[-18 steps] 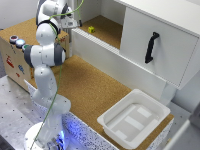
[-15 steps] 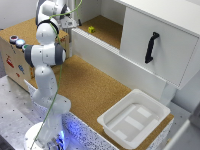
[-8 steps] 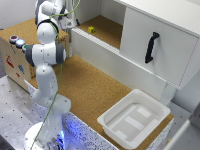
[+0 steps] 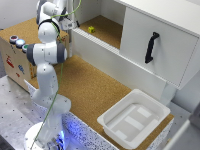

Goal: Put the grasped purple block on top of the pink block

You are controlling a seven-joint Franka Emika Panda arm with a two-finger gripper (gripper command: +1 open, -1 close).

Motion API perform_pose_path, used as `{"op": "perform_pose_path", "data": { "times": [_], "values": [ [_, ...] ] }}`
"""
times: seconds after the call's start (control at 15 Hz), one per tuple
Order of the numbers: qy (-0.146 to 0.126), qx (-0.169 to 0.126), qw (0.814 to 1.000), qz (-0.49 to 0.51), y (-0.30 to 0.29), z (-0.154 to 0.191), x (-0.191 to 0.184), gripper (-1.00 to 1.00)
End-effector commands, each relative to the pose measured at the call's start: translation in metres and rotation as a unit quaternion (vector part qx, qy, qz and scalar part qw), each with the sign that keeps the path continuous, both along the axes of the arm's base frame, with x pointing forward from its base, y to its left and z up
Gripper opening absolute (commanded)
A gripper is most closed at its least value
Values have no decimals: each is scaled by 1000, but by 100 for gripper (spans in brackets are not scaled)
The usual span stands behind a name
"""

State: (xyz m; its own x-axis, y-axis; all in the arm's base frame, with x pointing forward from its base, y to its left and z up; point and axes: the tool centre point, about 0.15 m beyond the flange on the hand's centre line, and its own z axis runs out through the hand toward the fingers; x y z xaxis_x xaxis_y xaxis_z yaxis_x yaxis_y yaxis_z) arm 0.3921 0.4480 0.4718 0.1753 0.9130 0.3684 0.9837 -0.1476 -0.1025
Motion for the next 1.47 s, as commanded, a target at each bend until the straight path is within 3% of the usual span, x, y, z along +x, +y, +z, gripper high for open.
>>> {"op": "perform_pose_path", "data": {
  "times": [0.0,0.2,0.4,0.47,0.53,0.67,0.87,1.0,1.13,1.27,1.4],
  "values": [
    [30,26,999,34,1,-14,0,100],
    [21,35,999,33,0,-1,-2,100],
    [-16,42,998,37,1,32,-9,100],
    [-34,36,998,41,2,45,-12,100],
    [-63,13,997,36,4,54,-16,100],
    [-93,-27,995,25,3,68,-22,100],
    [-132,-50,990,0,-9,89,-40,100],
    [-147,-66,987,-20,-23,95,-55,100],
    [-143,-83,985,-39,-36,87,-70,100],
    [-121,-91,986,-73,-50,71,-82,100],
    [-134,-106,980,-102,-59,62,-87,100]
  ]
}}
